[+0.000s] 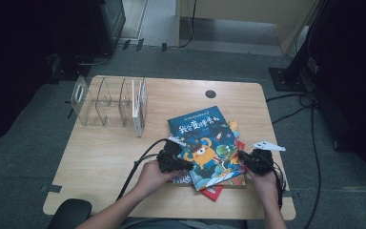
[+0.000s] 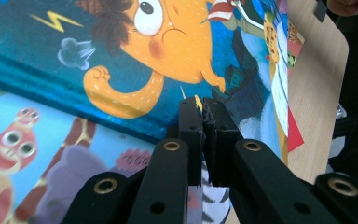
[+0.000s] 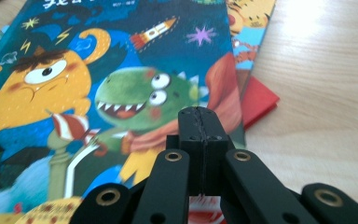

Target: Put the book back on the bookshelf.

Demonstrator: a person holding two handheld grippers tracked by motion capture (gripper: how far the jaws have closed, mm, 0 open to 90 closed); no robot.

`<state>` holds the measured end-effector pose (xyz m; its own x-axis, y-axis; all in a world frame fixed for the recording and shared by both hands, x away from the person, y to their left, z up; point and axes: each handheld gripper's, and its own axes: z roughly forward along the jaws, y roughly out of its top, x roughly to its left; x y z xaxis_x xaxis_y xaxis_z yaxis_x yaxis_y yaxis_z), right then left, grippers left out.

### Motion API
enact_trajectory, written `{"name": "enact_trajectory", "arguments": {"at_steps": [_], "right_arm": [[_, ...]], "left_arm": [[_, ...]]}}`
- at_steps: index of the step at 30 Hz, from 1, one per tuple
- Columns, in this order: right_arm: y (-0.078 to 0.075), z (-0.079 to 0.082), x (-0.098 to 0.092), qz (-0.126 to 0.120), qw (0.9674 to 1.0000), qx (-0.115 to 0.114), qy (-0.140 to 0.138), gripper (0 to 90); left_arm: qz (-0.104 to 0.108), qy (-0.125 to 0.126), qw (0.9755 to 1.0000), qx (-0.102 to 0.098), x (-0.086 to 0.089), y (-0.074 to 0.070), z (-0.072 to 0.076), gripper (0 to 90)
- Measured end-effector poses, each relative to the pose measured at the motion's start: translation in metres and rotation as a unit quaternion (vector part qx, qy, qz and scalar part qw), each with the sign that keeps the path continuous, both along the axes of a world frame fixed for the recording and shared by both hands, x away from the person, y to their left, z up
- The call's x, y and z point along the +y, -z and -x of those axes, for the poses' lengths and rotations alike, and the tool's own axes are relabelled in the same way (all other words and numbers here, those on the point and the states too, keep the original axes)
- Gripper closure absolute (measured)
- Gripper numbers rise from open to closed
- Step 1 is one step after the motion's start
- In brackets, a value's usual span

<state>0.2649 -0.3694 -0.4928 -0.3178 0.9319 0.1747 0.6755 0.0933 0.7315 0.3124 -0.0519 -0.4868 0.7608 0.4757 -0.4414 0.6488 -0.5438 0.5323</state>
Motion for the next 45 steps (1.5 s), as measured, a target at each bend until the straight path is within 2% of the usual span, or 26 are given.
{"name": "enact_trajectory", "arguments": {"at_steps": [2, 8, 11, 15, 18, 20, 22, 24, 29, 45], "right_arm": [[-0.001, 0.005, -0.001, 0.001, 1.0000, 0.001, 0.003, 90.0], [-0.003, 0.023, -0.003, 0.009, 0.9999, 0.004, 0.009, 90.0], [0.000, 0.030, -0.004, 0.003, 0.9999, 0.003, 0.013, 90.0], [-0.001, 0.042, -0.004, 0.015, 0.9998, 0.002, 0.013, 90.0], [-0.001, 0.049, -0.006, 0.014, 0.9998, 0.005, 0.015, 90.0], [-0.001, 0.053, -0.008, 0.012, 0.9998, 0.009, 0.011, 90.0], [0.001, 0.057, -0.008, 0.027, 0.9991, 0.033, 0.002, 90.0], [0.004, 0.059, -0.008, 0.033, 0.9987, 0.040, -0.003, 90.0], [0.003, 0.055, -0.011, 0.010, 0.9994, 0.033, 0.009, 90.0], [0.006, 0.017, -0.022, 0.009, 0.9992, 0.028, 0.026, 90.0]], "left_arm": [[-0.008, -0.003, 0.9999, -0.006, 0.000, -0.003, -0.001, 86.3], [0.004, -0.026, 0.9996, -0.009, 0.016, -0.015, -0.016, 86.3], [0.002, -0.029, 0.9994, -0.016, 0.019, -0.019, -0.020, 86.3], [0.006, -0.044, 0.9988, -0.021, 0.026, -0.024, -0.027, 85.9], [0.011, -0.054, 0.9982, -0.026, 0.033, -0.028, -0.033, 85.8], [0.012, -0.062, 0.9977, -0.027, 0.037, -0.031, -0.036, 85.9], [0.013, -0.068, 0.9972, -0.029, 0.041, -0.032, -0.038, 85.8], [0.012, -0.073, 0.9968, -0.029, 0.044, -0.032, -0.040, 85.2], [0.012, -0.084, 0.9960, -0.028, 0.050, -0.033, -0.041, 84.9], [0.010, -0.120, 0.9925, -0.024, 0.077, -0.029, -0.033, 84.8]]}}
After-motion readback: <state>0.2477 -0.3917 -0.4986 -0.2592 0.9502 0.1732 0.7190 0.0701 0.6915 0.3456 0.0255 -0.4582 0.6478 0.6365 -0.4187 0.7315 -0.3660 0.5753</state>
